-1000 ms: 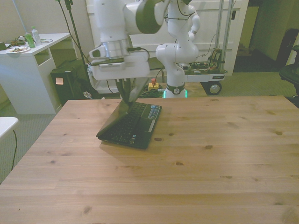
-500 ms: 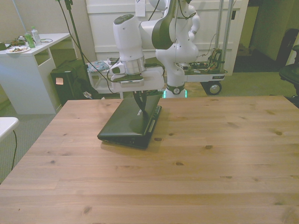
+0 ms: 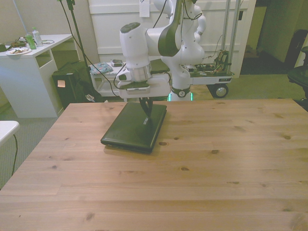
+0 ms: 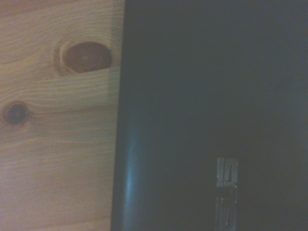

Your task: Close the laptop

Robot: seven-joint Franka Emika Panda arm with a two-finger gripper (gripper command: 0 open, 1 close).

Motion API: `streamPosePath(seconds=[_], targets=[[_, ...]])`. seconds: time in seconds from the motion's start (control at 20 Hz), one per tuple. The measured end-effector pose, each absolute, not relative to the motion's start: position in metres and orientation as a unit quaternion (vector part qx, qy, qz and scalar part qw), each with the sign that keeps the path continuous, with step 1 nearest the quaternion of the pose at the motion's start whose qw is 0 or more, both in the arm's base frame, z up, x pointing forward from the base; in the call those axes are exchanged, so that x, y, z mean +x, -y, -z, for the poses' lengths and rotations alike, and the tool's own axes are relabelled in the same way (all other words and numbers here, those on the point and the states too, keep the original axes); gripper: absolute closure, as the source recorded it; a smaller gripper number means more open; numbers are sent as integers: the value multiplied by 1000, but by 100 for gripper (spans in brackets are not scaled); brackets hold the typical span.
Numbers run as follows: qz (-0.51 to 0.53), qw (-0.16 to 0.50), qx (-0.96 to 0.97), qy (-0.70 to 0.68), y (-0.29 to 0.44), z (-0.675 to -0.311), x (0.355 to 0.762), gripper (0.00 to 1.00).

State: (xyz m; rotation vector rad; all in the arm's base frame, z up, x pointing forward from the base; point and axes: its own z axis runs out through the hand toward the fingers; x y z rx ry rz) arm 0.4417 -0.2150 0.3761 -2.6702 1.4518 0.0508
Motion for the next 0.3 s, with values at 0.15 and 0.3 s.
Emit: streamPosePath(seconds=[0.15,0.3], targets=[[4,54,-881,-471,212,-398,449,100],[39,65,-889,-452,194,-455,447,100]])
